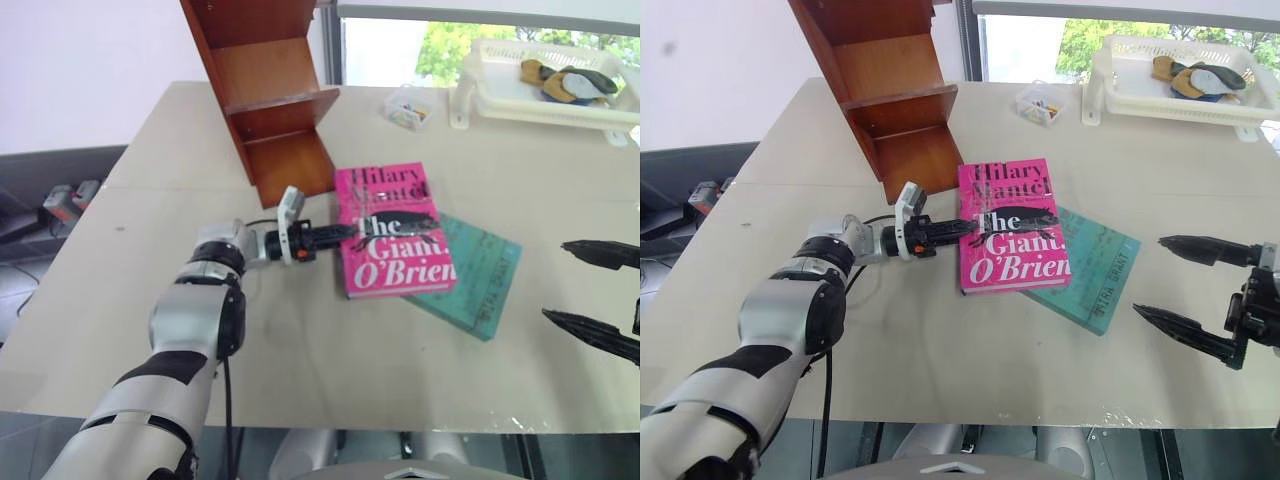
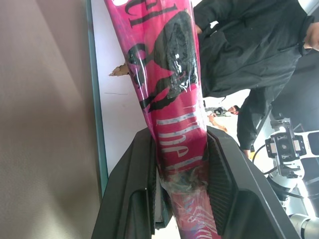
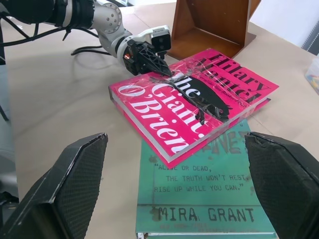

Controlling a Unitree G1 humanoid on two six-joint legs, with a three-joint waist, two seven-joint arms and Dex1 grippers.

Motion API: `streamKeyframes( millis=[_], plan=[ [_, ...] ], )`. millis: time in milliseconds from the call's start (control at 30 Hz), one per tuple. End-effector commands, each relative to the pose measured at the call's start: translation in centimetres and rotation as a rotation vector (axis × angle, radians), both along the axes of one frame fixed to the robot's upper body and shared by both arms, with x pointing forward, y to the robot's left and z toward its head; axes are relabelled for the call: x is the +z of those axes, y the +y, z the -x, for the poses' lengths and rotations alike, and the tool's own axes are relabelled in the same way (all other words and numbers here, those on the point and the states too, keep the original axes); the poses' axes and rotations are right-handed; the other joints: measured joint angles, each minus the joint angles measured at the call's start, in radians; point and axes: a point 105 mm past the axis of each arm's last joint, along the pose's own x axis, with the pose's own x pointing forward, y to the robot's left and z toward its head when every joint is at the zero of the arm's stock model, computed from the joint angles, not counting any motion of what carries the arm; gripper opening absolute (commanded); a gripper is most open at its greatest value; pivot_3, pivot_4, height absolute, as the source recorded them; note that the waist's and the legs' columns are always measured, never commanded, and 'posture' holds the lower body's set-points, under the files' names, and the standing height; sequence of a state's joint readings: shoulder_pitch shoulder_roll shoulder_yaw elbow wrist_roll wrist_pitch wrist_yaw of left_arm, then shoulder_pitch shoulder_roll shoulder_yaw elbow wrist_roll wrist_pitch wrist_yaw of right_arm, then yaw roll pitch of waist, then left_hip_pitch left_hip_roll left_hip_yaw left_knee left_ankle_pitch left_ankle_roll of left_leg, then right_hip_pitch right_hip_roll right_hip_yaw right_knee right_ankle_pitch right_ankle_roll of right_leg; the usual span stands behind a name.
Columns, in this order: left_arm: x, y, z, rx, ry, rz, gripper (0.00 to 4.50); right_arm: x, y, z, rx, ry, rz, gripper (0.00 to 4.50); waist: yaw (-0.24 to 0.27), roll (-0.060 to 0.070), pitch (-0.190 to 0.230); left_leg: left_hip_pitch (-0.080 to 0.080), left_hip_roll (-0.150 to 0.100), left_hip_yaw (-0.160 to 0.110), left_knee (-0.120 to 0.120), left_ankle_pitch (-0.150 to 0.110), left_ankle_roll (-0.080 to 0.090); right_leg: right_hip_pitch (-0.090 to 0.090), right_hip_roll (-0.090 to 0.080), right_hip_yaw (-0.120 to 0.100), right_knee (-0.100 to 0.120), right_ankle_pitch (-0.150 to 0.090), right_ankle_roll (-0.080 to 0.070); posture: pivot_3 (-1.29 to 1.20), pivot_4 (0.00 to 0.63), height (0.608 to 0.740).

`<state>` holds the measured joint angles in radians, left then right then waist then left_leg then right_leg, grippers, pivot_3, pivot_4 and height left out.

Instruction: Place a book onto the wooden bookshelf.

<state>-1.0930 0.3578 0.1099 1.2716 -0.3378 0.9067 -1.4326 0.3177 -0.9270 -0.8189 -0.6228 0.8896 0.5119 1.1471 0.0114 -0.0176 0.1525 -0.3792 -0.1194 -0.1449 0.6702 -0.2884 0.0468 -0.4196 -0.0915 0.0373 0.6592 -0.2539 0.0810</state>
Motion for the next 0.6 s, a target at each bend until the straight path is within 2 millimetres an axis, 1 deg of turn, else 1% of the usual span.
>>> streamKeyframes(
  millis=[33,200,367,433,467,500,567,600],
  plan=[
    [0.37,0.79,-0.30,0.037,-0.018,0.019,1.05,0.50,0.01,-0.14,0.013,-0.027,0.018,4.50,0.000,0.000,0.000,0.000,0.000,0.000,0.000,0.000,0.000,0.000,0.000,0.000,0.000,0.000,0.000,0.00,0.150,0.740],
    [1.22,1.25,-0.49,0.053,-0.032,0.062,1.05,0.49,-0.02,-0.34,0.020,-0.026,0.024,4.50,0.000,0.000,0.000,0.000,0.000,0.000,0.000,0.000,0.000,0.000,0.000,0.000,0.000,0.000,0.000,0.00,0.150,0.740],
    [0.90,0.93,0.05,0.002,-0.070,0.057,1.05,0.44,-0.04,-0.42,0.022,-0.028,0.028,4.50,0.001,0.000,0.000,0.000,0.000,0.000,0.000,0.000,0.000,0.000,0.000,0.000,0.000,0.000,0.000,0.00,0.150,0.740],
    [1.05,0.78,0.28,-0.022,-0.099,0.073,1.88,0.43,-0.06,-0.47,0.020,-0.034,0.030,4.50,0.000,0.000,0.000,0.000,0.000,0.000,0.000,0.000,0.000,0.000,0.000,0.000,0.000,0.000,0.000,0.00,0.150,0.740],
    [1.09,0.79,0.23,-0.019,-0.104,0.074,2.16,0.42,-0.06,-0.45,0.021,-0.033,0.029,4.50,0.001,0.000,0.000,0.000,0.000,0.000,0.000,0.000,0.000,0.000,0.000,0.000,0.000,0.000,0.000,0.00,0.150,0.740],
    [0.99,0.81,0.03,-0.002,-0.102,0.062,2.55,0.43,-0.08,-0.44,0.021,-0.033,0.029,4.50,0.001,0.000,0.000,0.000,0.000,0.000,0.000,0.000,0.000,0.000,0.000,0.000,0.000,0.000,0.000,0.00,0.150,0.740],
    [0.62,0.92,-0.46,0.043,-0.080,0.027,3.41,0.44,-0.11,-0.40,0.021,-0.032,0.029,4.50,0.001,0.000,0.000,0.000,0.000,0.000,0.000,0.000,0.000,0.000,0.000,0.000,0.000,0.000,0.000,0.00,0.150,0.740],
    [0.53,0.97,-0.59,0.056,-0.071,0.020,3.94,0.45,-0.11,-0.41,0.021,-0.032,0.029,4.50,0.001,0.000,0.000,0.000,0.000,0.000,0.000,0.000,0.000,0.000,0.000,0.000,0.000,0.000,0.000,0.00,0.150,0.740]
  ],
)
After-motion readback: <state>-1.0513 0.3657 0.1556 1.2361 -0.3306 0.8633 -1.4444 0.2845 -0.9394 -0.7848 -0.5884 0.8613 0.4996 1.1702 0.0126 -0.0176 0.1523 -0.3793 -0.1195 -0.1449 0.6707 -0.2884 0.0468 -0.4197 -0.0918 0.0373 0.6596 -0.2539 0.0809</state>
